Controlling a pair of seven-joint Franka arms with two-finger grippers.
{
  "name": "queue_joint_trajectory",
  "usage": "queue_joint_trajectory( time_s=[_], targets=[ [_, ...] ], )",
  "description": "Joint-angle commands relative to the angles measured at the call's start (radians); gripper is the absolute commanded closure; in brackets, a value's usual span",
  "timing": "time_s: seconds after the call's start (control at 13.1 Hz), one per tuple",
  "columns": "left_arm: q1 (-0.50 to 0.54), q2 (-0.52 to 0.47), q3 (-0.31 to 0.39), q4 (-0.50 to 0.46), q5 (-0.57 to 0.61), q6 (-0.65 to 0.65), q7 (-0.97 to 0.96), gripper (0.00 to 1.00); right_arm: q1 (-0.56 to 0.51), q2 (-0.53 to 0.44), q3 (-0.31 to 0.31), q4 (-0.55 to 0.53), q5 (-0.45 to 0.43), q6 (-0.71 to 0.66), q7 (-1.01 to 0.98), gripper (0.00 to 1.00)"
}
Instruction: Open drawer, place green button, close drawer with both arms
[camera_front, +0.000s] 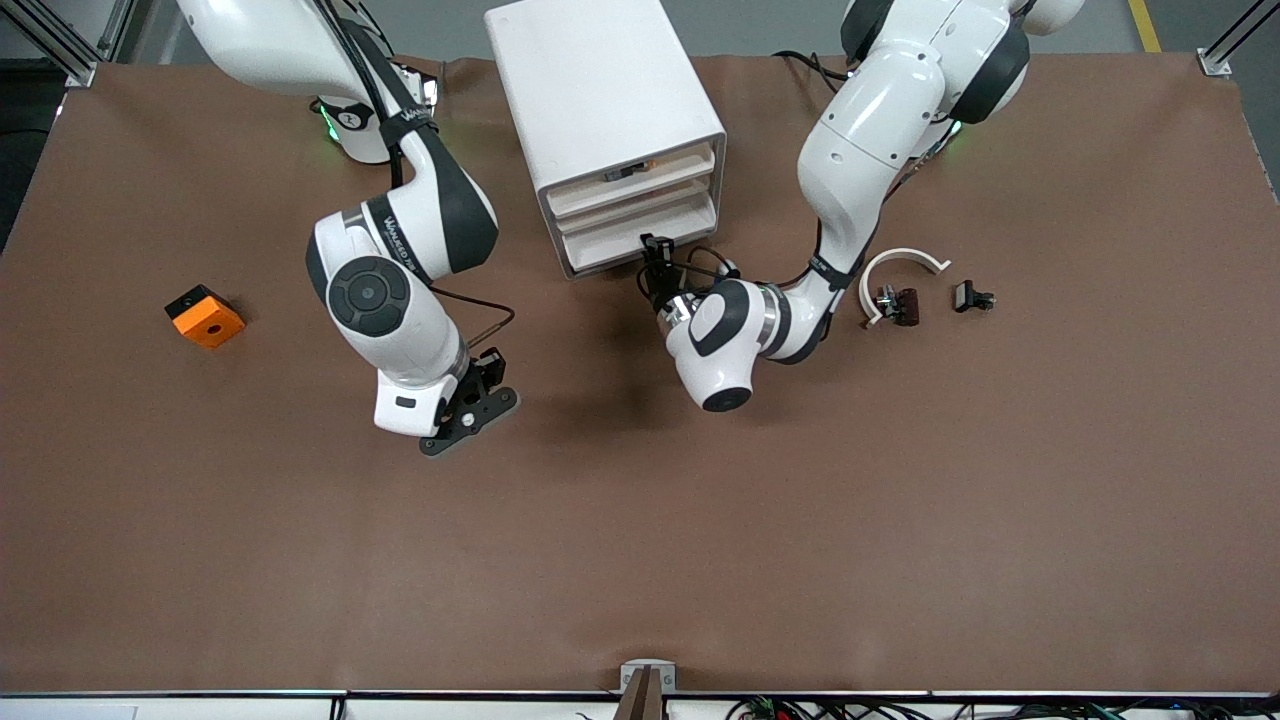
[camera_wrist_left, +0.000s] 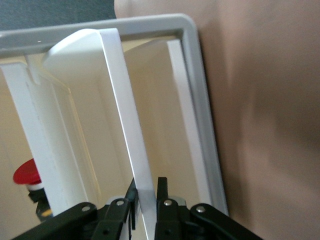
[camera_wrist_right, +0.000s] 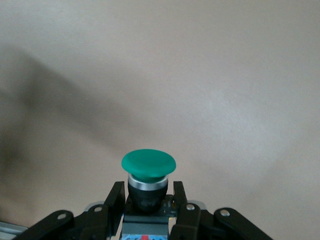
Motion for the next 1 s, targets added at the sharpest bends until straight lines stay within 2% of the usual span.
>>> queue_joint_trajectory(
  time_s=[0.0, 0.15, 0.31, 0.54, 0.61, 0.69, 0.77, 0.84, 0.92],
  targets=[
    [-0.006, 0.006, 0.065, 0.035, 0.003, 0.029, 0.05, 0.97, 0.04, -0.009, -0.009, 0.04, 0.005, -0.008, -0.111, 0.79],
    [-0.004, 0.004, 0.089, 0.05, 0.003, 0.054, 0.083, 0.96, 0.09, -0.001, -0.011, 0.066, -0.015, -0.002, -0.197, 0.78],
    [-0.003, 0.0, 0.095, 0.065, 0.001, 0.063, 0.079, 0.94, 0.158, 0.013, -0.009, 0.092, -0.118, 0.003, -0.257, 0.79],
    [0.0, -0.003, 0.115, 0.078, 0.0, 0.08, 0.088, 0.92, 0.221, 0.016, -0.009, 0.094, -0.134, 0.004, -0.283, 0.79],
    [0.0, -0.003, 0.124, 0.085, 0.0, 0.087, 0.09, 0.86, 0.247, 0.016, -0.009, 0.094, -0.142, 0.003, -0.321, 0.79],
    [0.0, -0.003, 0.129, 0.092, 0.0, 0.104, 0.091, 0.74, 0.264, 0.016, -0.009, 0.091, -0.14, 0.003, -0.361, 0.8],
    [0.0, -0.005, 0.133, 0.093, 0.0, 0.121, 0.103, 0.2, 0.267, 0.014, -0.009, 0.089, -0.14, 0.003, -0.389, 0.81],
    [0.0, -0.006, 0.141, 0.102, 0.0, 0.127, 0.11, 0.0, 0.266, 0.016, -0.008, 0.088, -0.139, 0.003, -0.427, 0.81],
    [0.0, -0.011, 0.147, 0.11, 0.0, 0.127, 0.11, 0.0, 0.266, 0.014, -0.008, 0.086, -0.136, 0.003, -0.476, 0.81]
  ],
)
